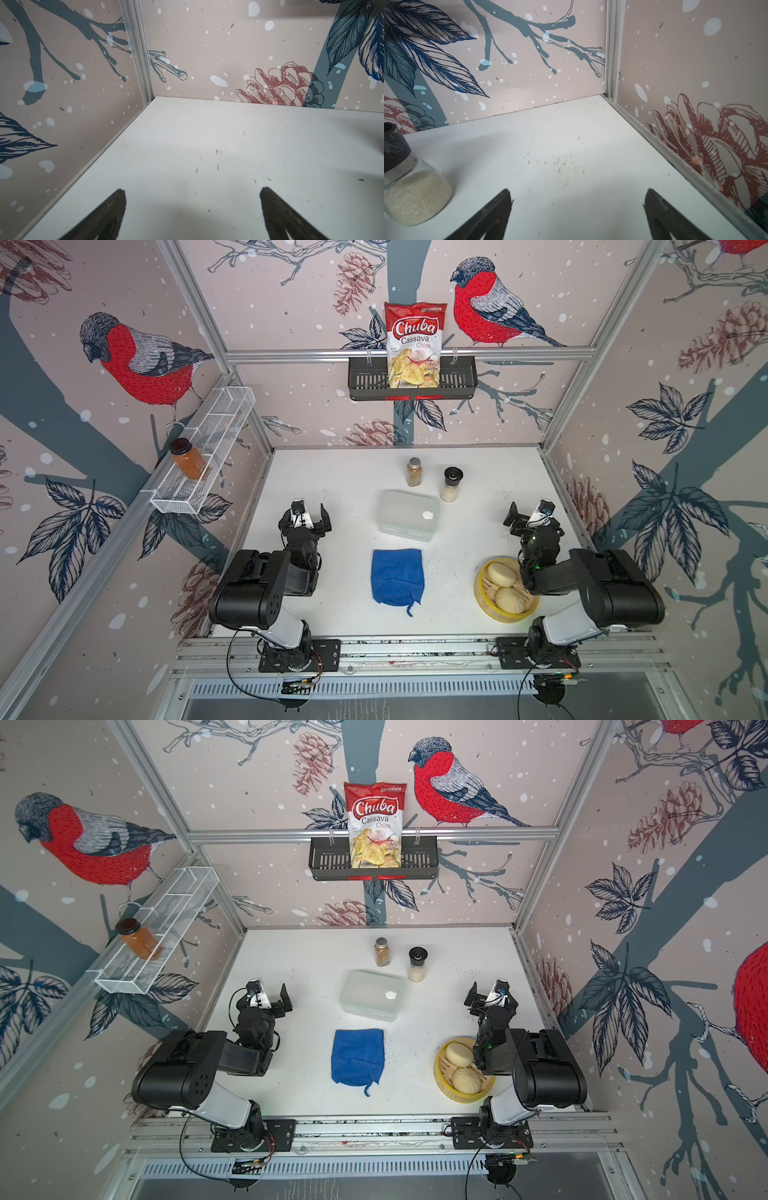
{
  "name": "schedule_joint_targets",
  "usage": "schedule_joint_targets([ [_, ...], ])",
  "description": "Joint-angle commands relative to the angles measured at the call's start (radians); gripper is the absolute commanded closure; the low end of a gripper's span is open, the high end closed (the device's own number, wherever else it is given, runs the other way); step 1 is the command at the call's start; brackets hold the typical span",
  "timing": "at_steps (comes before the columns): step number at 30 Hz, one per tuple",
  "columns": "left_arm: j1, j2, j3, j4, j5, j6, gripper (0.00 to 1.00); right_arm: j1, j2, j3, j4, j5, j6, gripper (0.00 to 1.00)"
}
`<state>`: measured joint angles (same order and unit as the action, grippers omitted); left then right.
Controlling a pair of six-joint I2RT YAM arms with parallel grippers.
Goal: Wipe the insides of the lunch boxes
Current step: Adjust the lunch box at the center of the board.
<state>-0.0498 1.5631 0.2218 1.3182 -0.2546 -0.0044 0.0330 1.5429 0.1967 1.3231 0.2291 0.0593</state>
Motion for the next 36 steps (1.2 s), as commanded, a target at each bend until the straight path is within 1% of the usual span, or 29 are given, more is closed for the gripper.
schedule_joint_targets([
  [1,0.001,-0.002,-0.001,0.025,0.008,-0.007,0.0,0.002,-0.004,0.002,0.011,-0.006,0.016,0.0],
  [4,0.002,-0.004,-0.004,0.028,0.008,-0.008,0.0,0.002,-0.006,-0.001,0.016,-0.007,0.016,0.0],
  [5,0.0,-0.007,-0.006,0.035,0.02,0.002,0.0,0.01,-0.012,-0.004,0.024,0.013,0.01,0.0],
  [6,-0.01,-0.023,-0.009,0.03,0.019,0.017,0.0,0.042,-0.041,0.002,-0.004,0.091,-0.002,0.0],
  [7,-0.032,-0.056,-0.011,0.009,-0.013,0.032,0.0,0.069,-0.083,0.017,-0.054,0.151,-0.022,0.0],
  [9,-0.093,-0.148,0.016,-0.107,-0.101,0.079,0.0,0.119,-0.173,0.09,-0.263,0.209,-0.05,0.0],
  [11,-0.15,-0.224,0.055,-0.197,-0.161,0.126,0.0,0.166,-0.209,0.165,-0.428,0.323,-0.026,0.0],
  [13,-0.193,-0.283,0.09,-0.252,-0.234,0.079,0.0,0.227,-0.232,0.199,-0.503,0.446,0.015,0.0],
  [15,-0.236,-0.328,0.145,-0.347,-0.306,0.012,0.01,0.315,-0.276,0.21,-0.558,0.542,0.039,0.0],
  [18,-0.298,-0.35,0.248,-0.554,-0.438,-0.094,0.0,0.464,-0.358,0.224,-0.622,0.625,0.029,0.0],
  [20,-0.339,-0.371,0.293,-0.663,-0.477,-0.151,0.0,0.553,-0.409,0.256,-0.724,0.677,0.08,0.0],
  [22,-0.369,-0.419,0.295,-0.712,-0.541,-0.287,0.0,0.617,-0.448,0.299,-0.848,0.657,0.147,0.0],
  [23,-0.374,-0.462,0.296,-0.781,-0.566,-0.41,0.0,0.648,-0.462,0.333,-0.931,0.656,0.2,0.0],
  [24,-0.374,-0.517,0.299,-0.896,-0.576,-0.56,0.0,0.676,-0.471,0.372,-1.025,0.644,0.254,0.0],
  [25,-0.372,-0.567,0.292,-0.978,-0.578,-0.674,0.0,0.701,-0.473,0.402,-1.096,0.636,0.297,0.0],
  [26,-0.371,-0.623,0.247,-0.95,-0.589,-0.719,0.0,0.735,-0.475,0.43,-1.162,0.639,0.329,0.0],
  [27,-0.368,-0.675,0.174,-0.839,-0.576,-0.704,0.0,0.772,-0.473,0.448,-1.208,0.65,0.35,0.0],
  [29,-0.356,-0.769,0.079,-0.703,-0.488,-0.642,0.0,0.84,-0.466,0.463,-1.253,0.667,0.363,0.0],
  [31,-0.351,-0.817,0.087,-0.731,-0.433,-0.585,0.01,0.887,-0.438,0.487,-1.305,0.65,0.378,0.0],
  [32,-0.351,-0.815,0.126,-0.784,-0.417,-0.552,0.02,0.901,-0.416,0.503,-1.331,0.615,0.384,0.0],
  [33,-0.351,-0.802,0.169,-0.833,-0.401,-0.519,0.02,0.905,-0.393,0.523,-1.354,0.572,0.392,0.04],
  [35,-0.351,-0.753,0.245,-0.924,-0.407,-0.523,0.01,0.9,-0.348,0.56,-1.39,0.503,0.42,0.16],
  [36,-0.351,-0.717,0.273,-0.957,-0.403,-0.529,0.01,0.896,-0.328,0.579,-1.401,0.468,0.431,0.29],
])
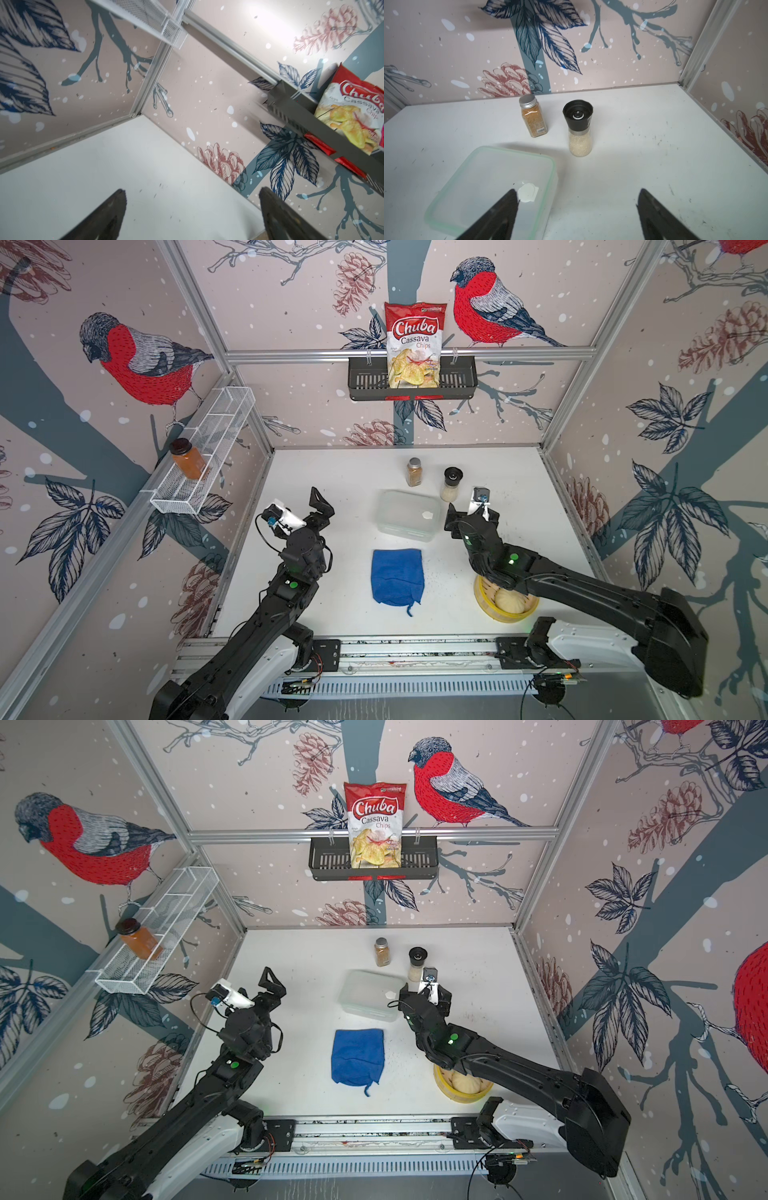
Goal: Wipe the insides of the lunch boxes
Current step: Adjust the lunch box at the center of the board.
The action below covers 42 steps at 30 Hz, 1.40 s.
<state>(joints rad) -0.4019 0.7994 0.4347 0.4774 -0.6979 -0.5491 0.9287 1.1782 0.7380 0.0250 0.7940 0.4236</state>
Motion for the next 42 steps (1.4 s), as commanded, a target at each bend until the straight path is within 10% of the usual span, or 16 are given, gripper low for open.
schedule_joint_targets([
  [1,0.002,0.078,0.092,-0.146,0.055,0.018,0.02,-0.005,0.052,0.055,-0.118,-0.116,0.083,0.4],
  [7,0.002,0.283,0.225,-0.234,0.217,0.013,0.48,-0.086,0.149,0.102,-0.175,-0.185,0.165,0.95],
  [12,0.002,0.449,0.329,-0.285,0.233,-0.022,0.59,-0.187,0.25,0.125,-0.187,-0.344,0.186,1.0],
  [14,0.002,0.512,0.382,-0.314,0.259,-0.014,0.9,-0.198,0.288,0.135,-0.178,-0.366,0.178,1.0],
  [18,0.001,0.632,0.467,-0.34,0.31,0.006,1.0,-0.199,0.384,0.171,-0.154,-0.395,0.148,1.0],
  [31,0.08,0.763,0.543,-0.363,0.38,-0.052,0.98,-0.054,0.607,0.312,-0.15,-0.448,0.116,1.0],
  [34,0.1,0.722,0.528,-0.386,0.346,-0.058,0.74,0.022,0.635,0.342,-0.148,-0.484,0.127,1.0],
  [42,0.131,0.616,0.467,-0.463,0.285,-0.122,0.64,0.189,0.694,0.439,-0.084,-0.67,0.04,1.0],
])
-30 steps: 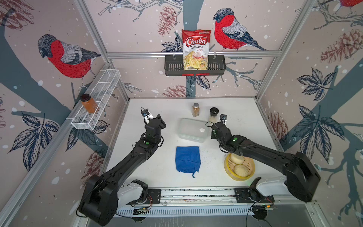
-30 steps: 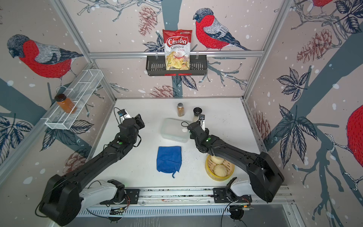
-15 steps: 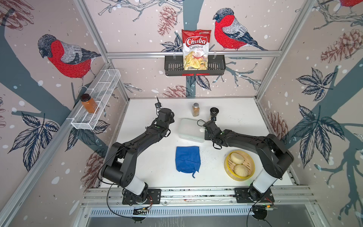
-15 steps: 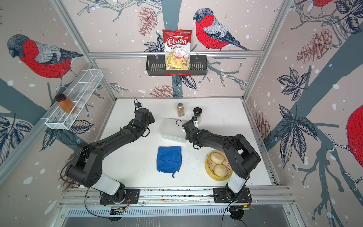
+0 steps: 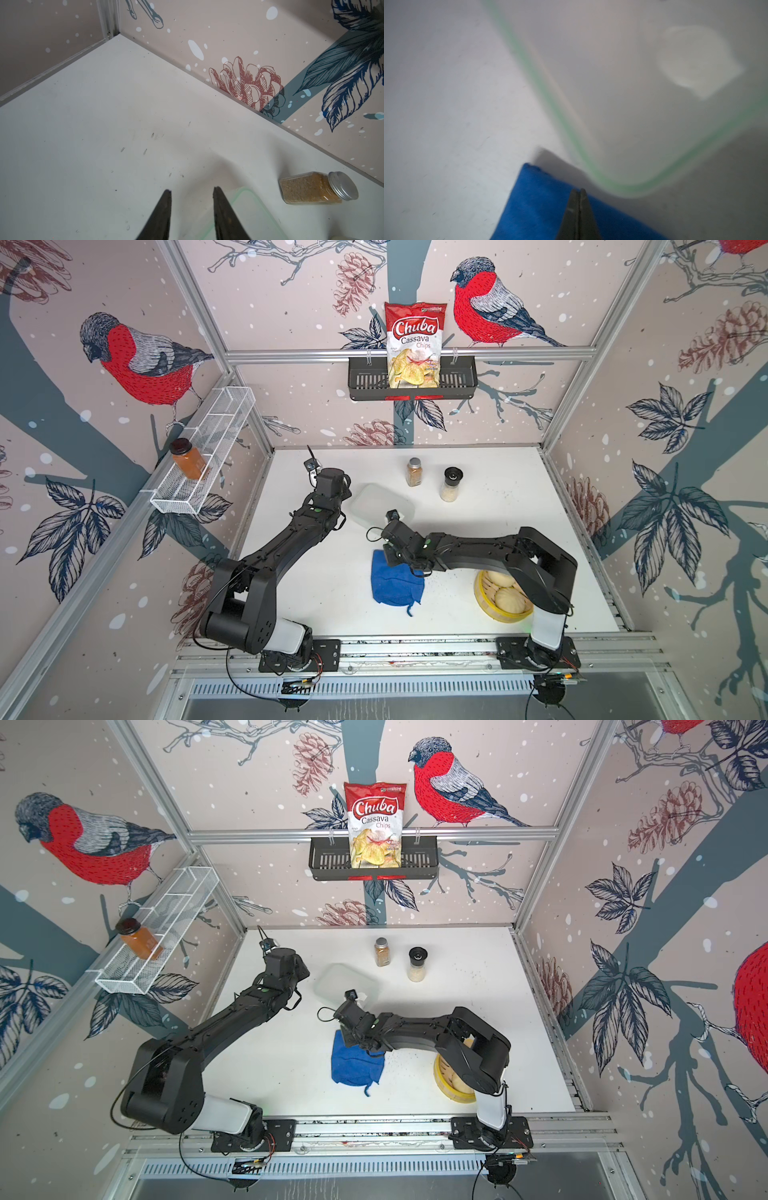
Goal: Wipe the insides of the lunch boxes
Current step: Adjust the lunch box at the center of the board.
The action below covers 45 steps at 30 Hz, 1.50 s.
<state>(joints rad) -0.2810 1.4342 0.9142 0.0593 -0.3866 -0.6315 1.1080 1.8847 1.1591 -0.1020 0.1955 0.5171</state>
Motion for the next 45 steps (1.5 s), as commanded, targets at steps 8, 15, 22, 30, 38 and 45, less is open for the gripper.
schedule_joint_targets([
  [8,0.023,0.006,-0.043,-0.023,0.149,-0.094,1.0,-0.259,-0.216,0.065,-0.022,-0.133,-0.136,1.0],
  [15,0.015,0.142,0.049,0.001,0.337,-0.108,1.0,-0.4,-0.035,0.241,-0.062,-0.145,-0.198,1.0],
  [22,-0.024,0.249,0.16,-0.062,0.352,-0.081,1.0,-0.428,0.164,0.362,-0.104,-0.149,-0.212,1.0],
  [30,-0.028,0.246,0.175,-0.11,0.328,-0.064,1.0,-0.345,0.151,0.272,-0.101,-0.199,-0.175,1.0],
  [38,-0.029,0.085,0.106,-0.205,0.271,-0.025,1.0,-0.152,-0.005,0.002,0.063,-0.287,-0.029,1.0],
  [45,-0.027,-0.064,0.023,-0.205,0.201,-0.017,1.0,-0.153,-0.061,-0.09,0.229,-0.361,0.029,1.0],
])
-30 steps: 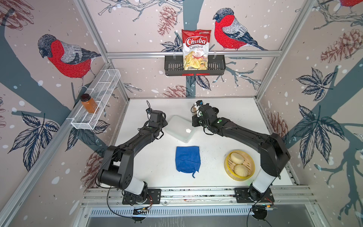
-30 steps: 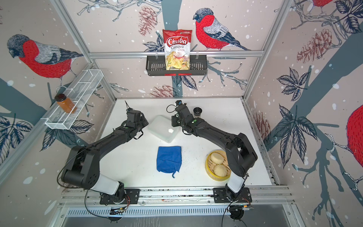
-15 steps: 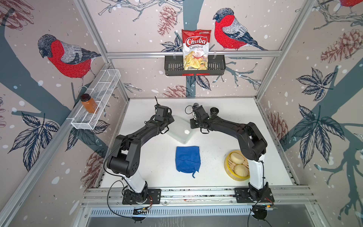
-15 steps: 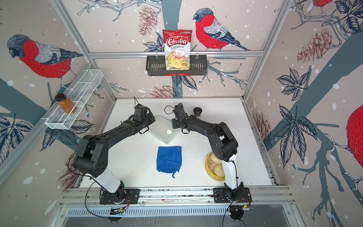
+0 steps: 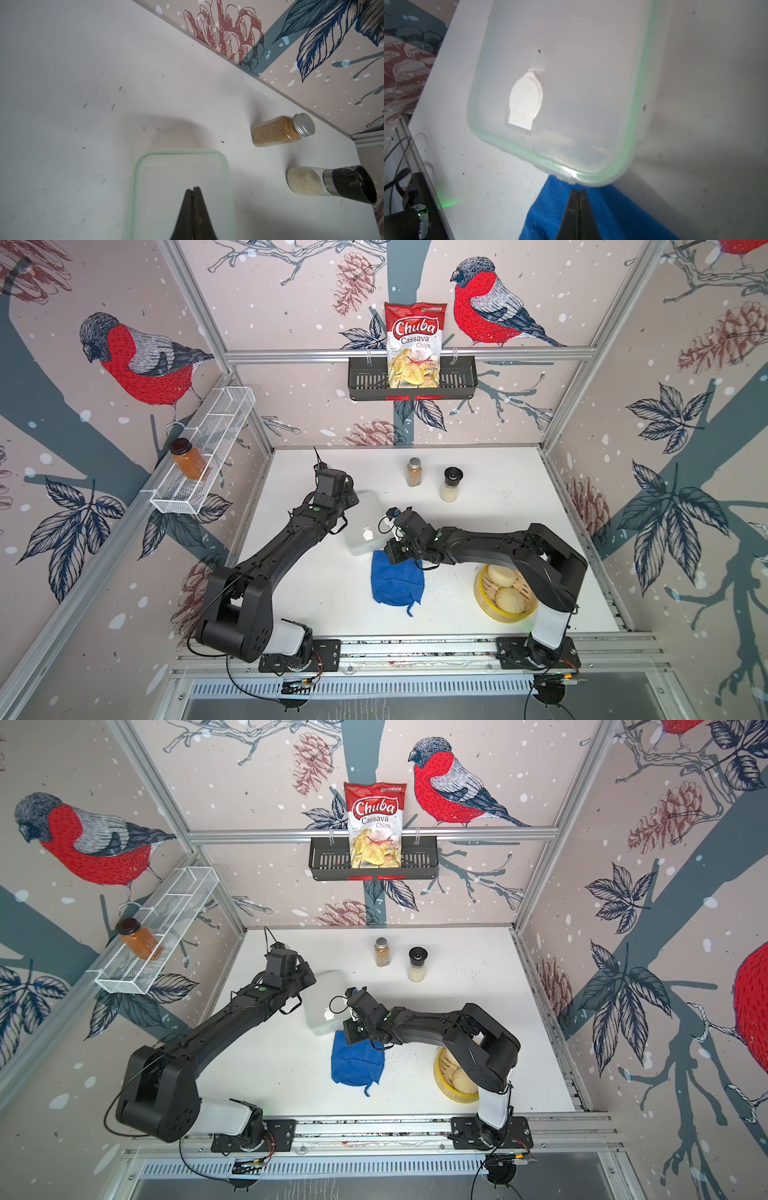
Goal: Wipe the insides of the lunch boxes
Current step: Adjust the lunch box at the center of the board.
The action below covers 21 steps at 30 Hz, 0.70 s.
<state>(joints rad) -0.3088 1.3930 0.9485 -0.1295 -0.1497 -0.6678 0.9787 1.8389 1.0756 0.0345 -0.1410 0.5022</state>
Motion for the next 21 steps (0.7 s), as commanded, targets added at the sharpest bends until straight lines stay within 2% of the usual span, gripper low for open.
schedule_joint_targets([
  [1,0.001,-0.026,-0.007,-0.018,-0.027,0.019,1.0,-0.05,-0.019,-0.009,0.069,-0.008,0.054,1.0],
  [4,0.001,-0.01,0.025,-0.047,-0.002,0.017,1.0,-0.123,-0.028,-0.006,0.042,0.003,0.066,1.0],
  [8,0.001,0.006,0.036,-0.061,-0.005,0.015,1.0,-0.145,0.045,0.131,-0.034,0.029,0.015,1.0],
  [14,0.0,0.049,0.044,-0.068,-0.014,0.019,1.0,-0.085,0.152,0.267,-0.067,-0.008,0.007,1.0],
  [21,0.012,0.13,0.085,-0.09,-0.045,0.042,1.0,-0.01,0.117,0.185,-0.027,-0.022,0.043,1.0],
])
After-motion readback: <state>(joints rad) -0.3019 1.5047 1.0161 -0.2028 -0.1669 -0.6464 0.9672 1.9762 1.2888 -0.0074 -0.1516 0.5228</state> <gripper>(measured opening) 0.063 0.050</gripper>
